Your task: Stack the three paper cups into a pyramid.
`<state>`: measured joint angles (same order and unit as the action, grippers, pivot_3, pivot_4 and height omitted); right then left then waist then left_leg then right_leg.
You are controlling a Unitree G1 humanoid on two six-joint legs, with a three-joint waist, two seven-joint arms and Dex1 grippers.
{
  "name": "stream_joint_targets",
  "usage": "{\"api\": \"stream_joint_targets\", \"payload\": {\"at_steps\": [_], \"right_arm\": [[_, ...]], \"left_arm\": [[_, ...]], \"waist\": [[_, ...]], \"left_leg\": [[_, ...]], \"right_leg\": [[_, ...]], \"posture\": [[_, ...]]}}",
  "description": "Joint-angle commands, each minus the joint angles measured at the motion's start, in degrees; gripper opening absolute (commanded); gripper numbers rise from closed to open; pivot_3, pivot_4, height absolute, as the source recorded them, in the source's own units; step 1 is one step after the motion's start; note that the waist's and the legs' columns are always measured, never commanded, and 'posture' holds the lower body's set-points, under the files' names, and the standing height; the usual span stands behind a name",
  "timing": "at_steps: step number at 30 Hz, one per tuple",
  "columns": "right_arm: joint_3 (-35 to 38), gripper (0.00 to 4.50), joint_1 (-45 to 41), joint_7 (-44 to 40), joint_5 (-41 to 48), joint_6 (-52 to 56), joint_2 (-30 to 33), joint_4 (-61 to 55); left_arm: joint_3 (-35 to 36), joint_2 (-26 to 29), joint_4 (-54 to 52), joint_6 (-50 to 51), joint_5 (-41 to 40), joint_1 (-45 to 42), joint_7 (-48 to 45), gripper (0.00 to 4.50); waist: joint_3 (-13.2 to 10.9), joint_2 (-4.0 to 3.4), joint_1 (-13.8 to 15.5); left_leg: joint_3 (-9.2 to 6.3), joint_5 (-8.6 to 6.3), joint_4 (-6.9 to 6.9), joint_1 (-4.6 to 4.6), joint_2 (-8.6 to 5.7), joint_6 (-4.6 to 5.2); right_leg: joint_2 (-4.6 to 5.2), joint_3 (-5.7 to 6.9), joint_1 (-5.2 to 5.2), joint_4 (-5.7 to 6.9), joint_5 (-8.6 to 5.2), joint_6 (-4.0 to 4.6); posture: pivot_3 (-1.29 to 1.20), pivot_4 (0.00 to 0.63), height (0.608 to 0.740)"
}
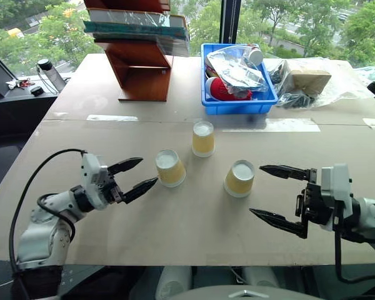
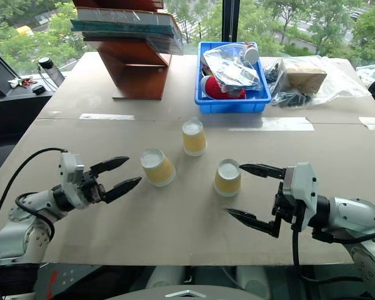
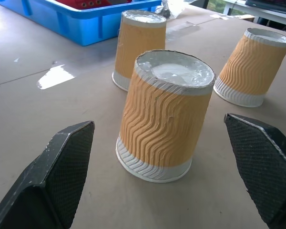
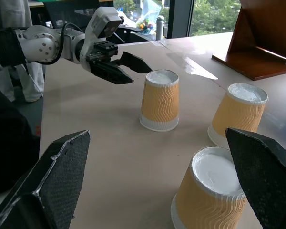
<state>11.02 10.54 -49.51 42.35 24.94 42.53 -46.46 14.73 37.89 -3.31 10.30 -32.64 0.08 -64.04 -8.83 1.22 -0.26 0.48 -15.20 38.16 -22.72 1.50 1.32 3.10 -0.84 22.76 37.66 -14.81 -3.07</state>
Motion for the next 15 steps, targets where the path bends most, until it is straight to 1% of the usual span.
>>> {"api": "stream_joint_targets", "payload": {"at_steps": [1, 8, 13, 14, 15], "right_arm": [[2.7, 4.47, 1.3, 0.7, 1.8, -0.4, 0.7, -3.1], [5.2, 4.47, 5.5, 1.8, 3.1, -0.2, 1.3, -5.6], [7.1, 4.47, 8.1, 2.2, 4.1, -0.4, 1.8, -7.0], [7.4, 4.50, 8.6, 2.3, 4.2, -0.5, 1.9, -7.2], [7.7, 4.50, 9.0, 2.4, 4.2, -0.6, 1.9, -7.4]], "left_arm": [[-1.7, -0.3, 1.6, -1.6, 0.9, -3.6, -1.5, 4.50], [-6.6, -1.4, 7.5, -4.6, 4.7, -10.4, -3.6, 4.50], [-8.3, -2.6, 9.8, -5.5, 5.0, -13.6, -5.0, 4.50], [-8.5, -2.5, 10.0, -5.6, 5.1, -13.9, -5.4, 3.98], [-8.5, -2.5, 10.2, -5.8, 5.2, -14.1, -5.8, 3.61]], "waist": [[0.0, 0.01, 0.0], [0.0, 0.02, -0.1], [0.0, 0.05, -0.1], [0.0, 0.07, -0.1], [0.0, 0.07, -0.2]], "left_leg": [[-0.01, 0.00, 0.01, 0.00, 0.01, 0.00], [0.00, 0.00, 0.03, 0.00, -0.09, 0.00], [-0.01, 0.00, 0.04, -0.01, -0.10, 0.00], [-0.02, 0.00, 0.04, -0.02, -0.10, 0.00], [-0.02, 0.00, 0.04, -0.01, -0.10, 0.00]], "right_leg": [[-0.01, 0.01, 0.00, 0.01, 0.00, 0.00], [-0.05, 0.01, 0.00, 0.03, 0.01, -0.01], [-0.04, 0.00, 0.00, 0.03, 0.01, -0.02], [-0.04, 0.01, -0.01, 0.03, 0.01, -0.02], [-0.04, 0.01, -0.01, 0.03, 0.01, -0.02]], "posture": [[0.00, 0.150, 0.740], [0.00, 0.150, 0.740], [0.00, 0.150, 0.740], [0.00, 0.150, 0.740], [0.00, 0.150, 0.740]]}}
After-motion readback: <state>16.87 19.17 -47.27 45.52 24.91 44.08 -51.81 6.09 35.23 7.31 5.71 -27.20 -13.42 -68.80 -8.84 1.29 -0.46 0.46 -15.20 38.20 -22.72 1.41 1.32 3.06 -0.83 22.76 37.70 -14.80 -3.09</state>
